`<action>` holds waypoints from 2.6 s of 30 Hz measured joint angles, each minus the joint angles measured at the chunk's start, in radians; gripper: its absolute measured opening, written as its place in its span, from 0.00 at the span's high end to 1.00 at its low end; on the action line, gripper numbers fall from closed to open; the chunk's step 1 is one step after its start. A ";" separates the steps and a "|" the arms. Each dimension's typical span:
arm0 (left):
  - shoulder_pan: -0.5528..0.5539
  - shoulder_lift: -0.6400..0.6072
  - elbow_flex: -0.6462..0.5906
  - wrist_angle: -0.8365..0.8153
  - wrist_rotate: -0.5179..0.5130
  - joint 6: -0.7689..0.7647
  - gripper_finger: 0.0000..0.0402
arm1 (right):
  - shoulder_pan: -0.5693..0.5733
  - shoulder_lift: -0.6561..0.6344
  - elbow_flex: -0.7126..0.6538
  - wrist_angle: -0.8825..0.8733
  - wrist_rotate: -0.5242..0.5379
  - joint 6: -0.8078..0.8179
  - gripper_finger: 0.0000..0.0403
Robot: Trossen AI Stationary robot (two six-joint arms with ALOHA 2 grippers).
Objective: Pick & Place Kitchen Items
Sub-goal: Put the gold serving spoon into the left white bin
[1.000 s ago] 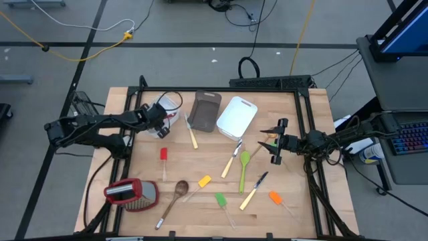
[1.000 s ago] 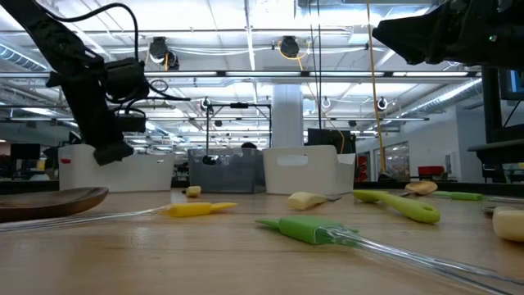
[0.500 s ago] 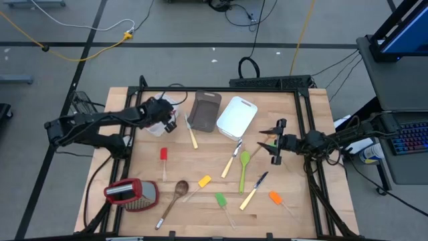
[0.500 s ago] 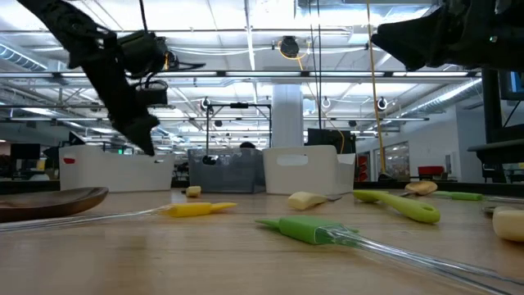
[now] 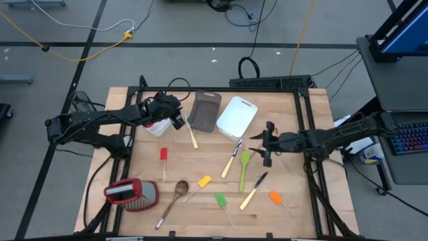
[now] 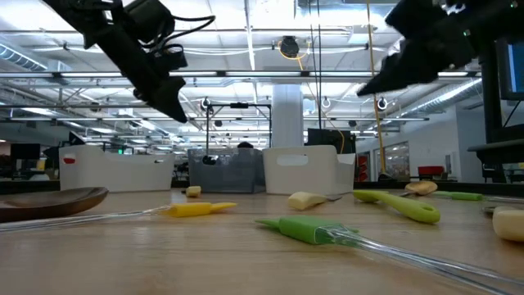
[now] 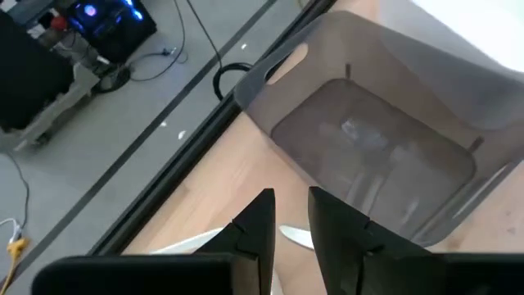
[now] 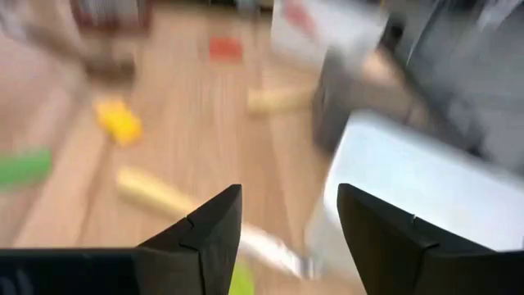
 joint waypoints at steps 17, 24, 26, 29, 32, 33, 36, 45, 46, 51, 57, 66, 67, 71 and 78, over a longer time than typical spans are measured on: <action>-0.009 0.000 0.000 0.071 -0.001 0.031 0.81 | -0.251 0.231 0.014 -0.330 -0.212 0.006 0.52; -0.009 0.000 0.000 0.070 -0.001 0.050 0.81 | -0.320 0.323 0.014 -0.322 -0.235 -0.091 0.52; -0.009 0.000 0.000 0.070 -0.001 0.050 0.81 | -0.335 0.346 0.015 -0.318 -0.238 -0.102 0.52; -0.009 0.000 0.000 0.070 -0.001 0.050 0.81 | -0.353 0.377 0.017 -0.319 -0.252 -0.125 0.55; -0.009 0.000 0.000 0.069 -0.001 0.050 0.81 | -0.362 0.394 0.018 -0.322 -0.268 -0.167 0.62; -0.009 0.000 0.000 0.069 0.000 0.050 0.81 | -0.365 0.398 0.018 -0.321 -0.286 -0.185 0.64; -0.009 0.000 0.000 0.069 0.005 0.048 0.81 | -0.374 0.400 0.017 -0.318 -0.337 -0.225 0.75; -0.009 0.001 0.000 0.062 0.007 -0.004 0.81 | -0.381 0.398 0.015 -0.311 -0.422 -0.261 0.96; -0.009 0.001 0.000 0.062 0.007 -0.006 0.81 | -0.380 0.394 0.015 -0.306 -0.421 -0.273 0.95; -0.009 0.001 0.000 0.063 0.051 -0.032 0.81 | -0.378 0.340 0.011 -0.309 -0.382 -0.290 0.97; -0.011 0.001 0.000 0.074 0.153 -0.045 0.81 | -0.362 0.231 0.009 -0.312 -0.367 -0.276 0.98; -0.086 0.001 0.000 0.216 0.287 0.052 0.81 | -0.312 0.147 0.010 -0.146 -0.365 -0.277 0.97; -0.098 0.001 0.000 0.236 0.299 0.056 0.81 | -0.307 0.149 0.011 -0.109 -0.364 -0.279 0.97; -0.140 0.001 0.000 0.296 0.341 0.073 0.81 | -0.288 0.178 0.013 0.013 -0.364 -0.291 0.97; -0.195 0.001 0.000 0.312 0.340 0.100 0.70 | -0.271 0.262 0.013 0.196 -0.364 -0.302 0.97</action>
